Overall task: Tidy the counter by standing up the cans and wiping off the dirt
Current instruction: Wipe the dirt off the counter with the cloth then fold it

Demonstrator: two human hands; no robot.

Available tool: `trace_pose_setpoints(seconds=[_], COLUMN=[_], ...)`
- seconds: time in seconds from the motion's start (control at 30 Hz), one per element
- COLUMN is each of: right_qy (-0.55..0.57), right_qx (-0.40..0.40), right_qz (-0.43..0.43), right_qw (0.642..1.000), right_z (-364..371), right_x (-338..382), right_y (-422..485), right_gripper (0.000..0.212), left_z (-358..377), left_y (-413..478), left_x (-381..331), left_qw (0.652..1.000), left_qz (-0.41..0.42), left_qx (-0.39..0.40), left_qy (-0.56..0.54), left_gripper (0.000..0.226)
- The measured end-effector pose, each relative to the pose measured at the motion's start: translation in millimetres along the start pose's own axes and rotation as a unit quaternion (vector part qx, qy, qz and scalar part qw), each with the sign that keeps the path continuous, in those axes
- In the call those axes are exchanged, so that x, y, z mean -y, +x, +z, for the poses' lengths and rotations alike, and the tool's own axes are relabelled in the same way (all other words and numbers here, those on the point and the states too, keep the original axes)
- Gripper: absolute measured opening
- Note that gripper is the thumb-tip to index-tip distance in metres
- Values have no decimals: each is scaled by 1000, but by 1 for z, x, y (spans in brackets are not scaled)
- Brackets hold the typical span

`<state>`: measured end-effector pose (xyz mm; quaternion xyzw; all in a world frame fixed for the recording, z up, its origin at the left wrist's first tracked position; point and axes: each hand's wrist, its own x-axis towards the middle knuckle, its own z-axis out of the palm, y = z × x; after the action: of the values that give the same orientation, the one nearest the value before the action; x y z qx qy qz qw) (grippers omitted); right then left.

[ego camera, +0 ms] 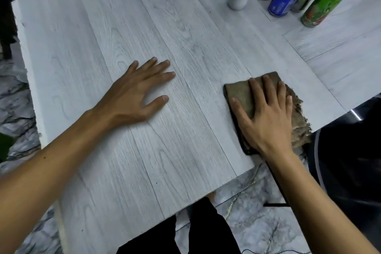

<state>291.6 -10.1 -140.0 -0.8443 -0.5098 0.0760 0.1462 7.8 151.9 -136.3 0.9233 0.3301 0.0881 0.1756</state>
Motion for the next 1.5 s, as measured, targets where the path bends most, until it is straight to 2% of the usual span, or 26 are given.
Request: trace_pose_setpoints(seconds=[0.4, 0.67, 0.87, 1.2, 1.5], right_qy=[13, -5, 7, 18, 17], right_qx=[14, 39, 54, 33, 13], right_qz=[-84, -205, -240, -188, -62], right_qw=[996, 978, 969, 981, 998], right_z=[17, 26, 24, 9, -12], right_x=[43, 69, 58, 9, -45], right_y=[59, 18, -36, -72, -38], right_gripper=[74, 75, 73, 70, 75], left_z=[2, 6, 12, 27, 33], left_y=[5, 8, 9, 18, 25], left_x=[-4, -13, -30, -61, -76], left_qw=[999, 996, 996, 997, 996], left_qz=[-42, -76, -78, -71, -76], left_qx=[-18, -34, -38, -30, -36], left_qy=[-7, -33, -26, -9, -19], left_gripper=[59, 59, 62, 63, 63])
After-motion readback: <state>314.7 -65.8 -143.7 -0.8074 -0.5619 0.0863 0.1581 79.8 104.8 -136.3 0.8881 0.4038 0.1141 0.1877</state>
